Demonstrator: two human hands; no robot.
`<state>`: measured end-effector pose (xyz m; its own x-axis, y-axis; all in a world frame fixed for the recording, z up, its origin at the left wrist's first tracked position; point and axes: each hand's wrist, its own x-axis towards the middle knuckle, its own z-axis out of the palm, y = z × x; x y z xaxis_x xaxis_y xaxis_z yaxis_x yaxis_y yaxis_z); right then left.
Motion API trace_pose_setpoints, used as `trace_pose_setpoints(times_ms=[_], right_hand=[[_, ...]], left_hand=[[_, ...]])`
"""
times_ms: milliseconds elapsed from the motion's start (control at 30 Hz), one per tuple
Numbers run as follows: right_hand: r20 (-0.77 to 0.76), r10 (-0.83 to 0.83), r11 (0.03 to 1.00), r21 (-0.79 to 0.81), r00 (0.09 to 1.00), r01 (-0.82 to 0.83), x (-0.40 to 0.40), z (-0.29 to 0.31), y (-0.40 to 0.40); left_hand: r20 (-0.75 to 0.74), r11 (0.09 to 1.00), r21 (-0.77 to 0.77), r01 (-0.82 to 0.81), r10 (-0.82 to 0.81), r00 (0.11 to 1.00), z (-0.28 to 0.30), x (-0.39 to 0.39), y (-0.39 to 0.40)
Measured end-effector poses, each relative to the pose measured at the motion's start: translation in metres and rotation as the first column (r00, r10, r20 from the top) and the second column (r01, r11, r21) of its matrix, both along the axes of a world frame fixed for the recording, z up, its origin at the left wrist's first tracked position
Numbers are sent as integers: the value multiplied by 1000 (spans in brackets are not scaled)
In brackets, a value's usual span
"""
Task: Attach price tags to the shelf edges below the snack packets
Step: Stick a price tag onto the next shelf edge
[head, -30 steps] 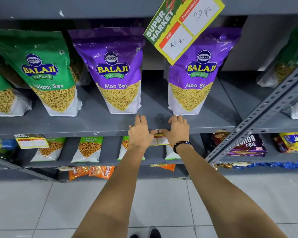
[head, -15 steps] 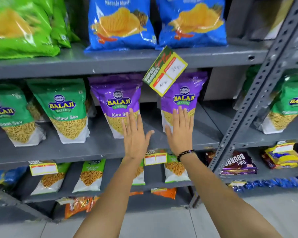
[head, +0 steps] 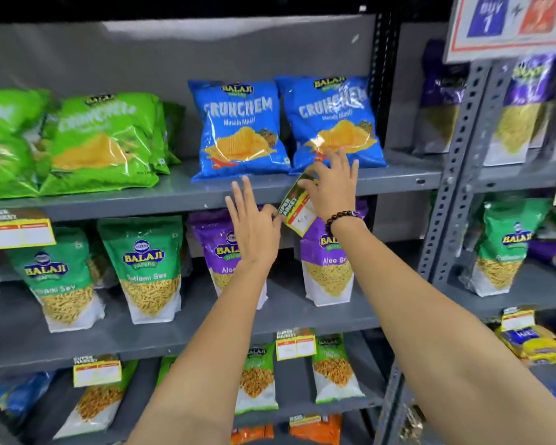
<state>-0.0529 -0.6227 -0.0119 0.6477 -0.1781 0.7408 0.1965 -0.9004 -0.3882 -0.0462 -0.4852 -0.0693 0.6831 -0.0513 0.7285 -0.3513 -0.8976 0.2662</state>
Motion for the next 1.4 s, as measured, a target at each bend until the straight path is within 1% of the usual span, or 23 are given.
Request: trace_pose_setpoints(times_ms=[67,133,167,233,300,367,433,533,633,733,900,1133,1400], right_hand=[[-12,40,998,47,999,-40,0,5,-2],[-18,78,996,51,997,-77,0,5,-7],[-3,103,993,66,995,-103,-1,3,-10],[50,147,977,151,988,-153,-3,-4,-18],[69,165,957,231,984,-177,-5,-14,-26],[71,175,946,263,982,-188,-5,-23,-31],[91,173,942,275,981,-192,-2,-28,-31],[144,140,942,286,980,-177,3,-31,-26],[178,95,943,299,979,-146,8,-32,-22],[189,62,942,314,980,-120,13,-32,-20],[192,36,940,325,981,-99,18,-32,-18],[189,14,937,340,982,-79,20,-33,-16],[154,-40,952,307,987,-9,16,-27,-14]], left_hand=[[6,999,-39,37,-36,999,4,-2,0],[38,993,-66,97,-94,995,6,-6,0],[61,987,-88,131,-126,990,8,-7,1],[96,974,-128,186,-174,980,14,-5,5],[57,971,-89,220,-215,975,23,1,10],[-5,973,-13,232,-232,973,30,6,13],[-7,978,34,204,-204,979,32,9,13],[38,988,81,129,-132,991,30,11,12],[56,992,89,88,-93,994,35,11,13],[33,993,101,60,-64,997,44,9,12],[6,992,122,15,-16,1000,51,10,9],[6,992,126,-17,16,1000,52,11,6],[-14,993,110,-38,40,999,53,11,2]])
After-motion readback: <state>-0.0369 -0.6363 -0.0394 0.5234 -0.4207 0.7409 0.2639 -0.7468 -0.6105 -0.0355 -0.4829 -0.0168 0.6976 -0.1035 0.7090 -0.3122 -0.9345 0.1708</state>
